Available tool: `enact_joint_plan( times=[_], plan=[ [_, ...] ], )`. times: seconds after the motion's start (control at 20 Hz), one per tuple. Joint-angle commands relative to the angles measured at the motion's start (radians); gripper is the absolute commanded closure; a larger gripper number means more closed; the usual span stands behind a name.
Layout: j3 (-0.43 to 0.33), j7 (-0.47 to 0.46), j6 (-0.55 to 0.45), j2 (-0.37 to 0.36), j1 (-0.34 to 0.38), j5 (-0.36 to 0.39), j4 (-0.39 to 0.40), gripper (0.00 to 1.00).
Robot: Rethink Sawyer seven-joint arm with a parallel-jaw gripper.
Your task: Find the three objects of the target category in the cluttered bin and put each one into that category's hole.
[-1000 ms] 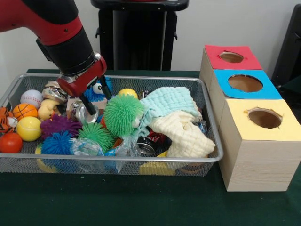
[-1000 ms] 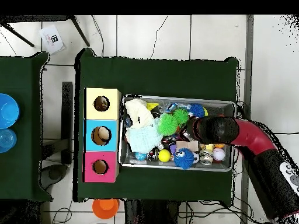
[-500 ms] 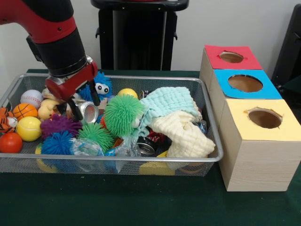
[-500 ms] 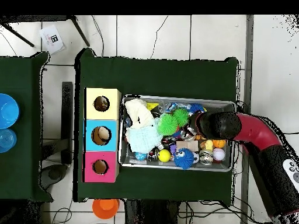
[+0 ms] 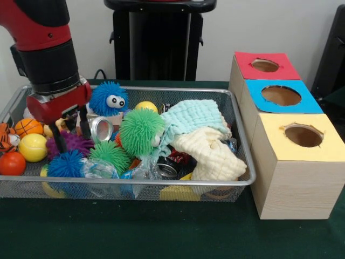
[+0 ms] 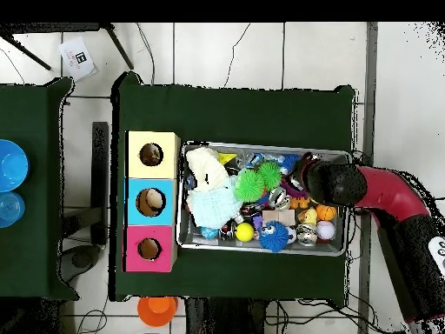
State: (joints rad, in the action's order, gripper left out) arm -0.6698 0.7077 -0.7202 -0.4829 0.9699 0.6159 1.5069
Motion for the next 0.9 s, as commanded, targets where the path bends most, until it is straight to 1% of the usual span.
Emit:
enact_joint_plan(
  times=[0.05,0.15,0.35,0.45,0.65,0.9],
  plan=[
    [0.077,0.034,0.053,0.029,-0.019,0.086,-0.078,0.00],
    [0.085,0.033,0.051,0.031,-0.021,0.090,-0.077,0.00],
    [0.120,0.034,0.052,0.043,-0.040,0.133,-0.093,0.00],
    [0.127,0.036,0.049,0.044,-0.042,0.135,-0.087,0.00],
    [0.138,0.034,0.041,0.069,-0.042,0.138,-0.083,0.00],
    [0.134,0.016,0.028,0.090,-0.034,0.123,-0.086,0.00]
  ],
)
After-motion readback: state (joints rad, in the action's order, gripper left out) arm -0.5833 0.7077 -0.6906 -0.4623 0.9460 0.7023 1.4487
